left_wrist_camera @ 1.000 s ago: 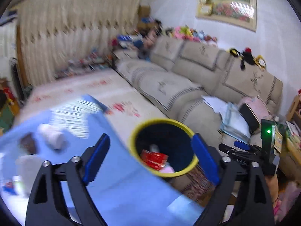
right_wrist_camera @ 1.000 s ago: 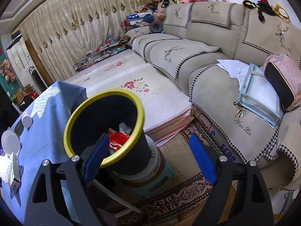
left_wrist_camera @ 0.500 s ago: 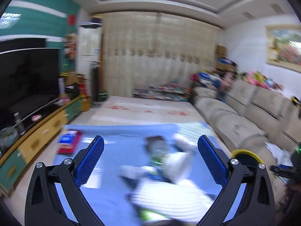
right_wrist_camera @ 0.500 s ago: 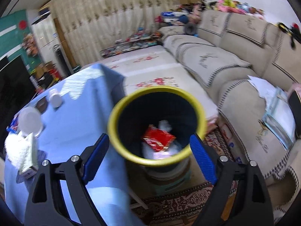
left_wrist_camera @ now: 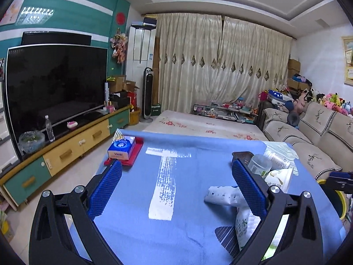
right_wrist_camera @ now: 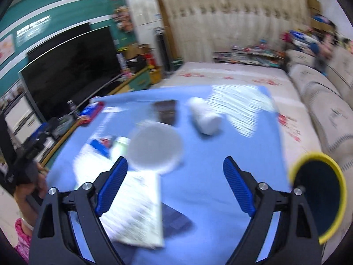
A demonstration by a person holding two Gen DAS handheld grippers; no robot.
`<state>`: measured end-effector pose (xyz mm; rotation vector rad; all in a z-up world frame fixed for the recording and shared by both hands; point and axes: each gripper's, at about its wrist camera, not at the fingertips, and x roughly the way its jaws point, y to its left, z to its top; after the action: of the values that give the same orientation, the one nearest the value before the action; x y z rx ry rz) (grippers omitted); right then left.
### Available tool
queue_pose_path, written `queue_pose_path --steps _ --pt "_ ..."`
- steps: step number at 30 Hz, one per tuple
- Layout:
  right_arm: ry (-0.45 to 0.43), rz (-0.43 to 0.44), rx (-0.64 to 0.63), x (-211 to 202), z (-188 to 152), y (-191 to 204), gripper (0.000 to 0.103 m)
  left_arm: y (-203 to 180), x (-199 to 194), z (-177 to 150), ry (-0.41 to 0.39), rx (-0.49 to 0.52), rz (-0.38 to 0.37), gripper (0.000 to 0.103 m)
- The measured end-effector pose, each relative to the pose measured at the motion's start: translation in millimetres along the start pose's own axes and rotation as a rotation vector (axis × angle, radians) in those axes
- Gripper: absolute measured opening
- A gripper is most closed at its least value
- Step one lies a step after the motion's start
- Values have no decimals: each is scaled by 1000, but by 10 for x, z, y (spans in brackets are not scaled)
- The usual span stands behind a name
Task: Collect trash
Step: 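Move both grippers back to the table and grasp the white bowl with the right gripper, then carry the white bowl over the bin and open the right gripper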
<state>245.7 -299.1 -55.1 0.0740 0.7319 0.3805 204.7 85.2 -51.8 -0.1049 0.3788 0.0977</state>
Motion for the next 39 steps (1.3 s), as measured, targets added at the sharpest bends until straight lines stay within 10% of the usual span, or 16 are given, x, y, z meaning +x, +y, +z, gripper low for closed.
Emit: queue_pose_path --steps 11,15,30,39 --pt "108 63 -32 739 198 452 41 -323 42 -122 19 46 -14 98" --pt "122 65 -43 857 172 475 9 -421 22 -122 10 84 -11 98" --pt "-45 63 60 227 138 81 5 -499 20 -144 12 110 -12 98" --pt "-188 -212 286 -567 -213 -1034 5 -549 5 -156 7 119 -26 98"
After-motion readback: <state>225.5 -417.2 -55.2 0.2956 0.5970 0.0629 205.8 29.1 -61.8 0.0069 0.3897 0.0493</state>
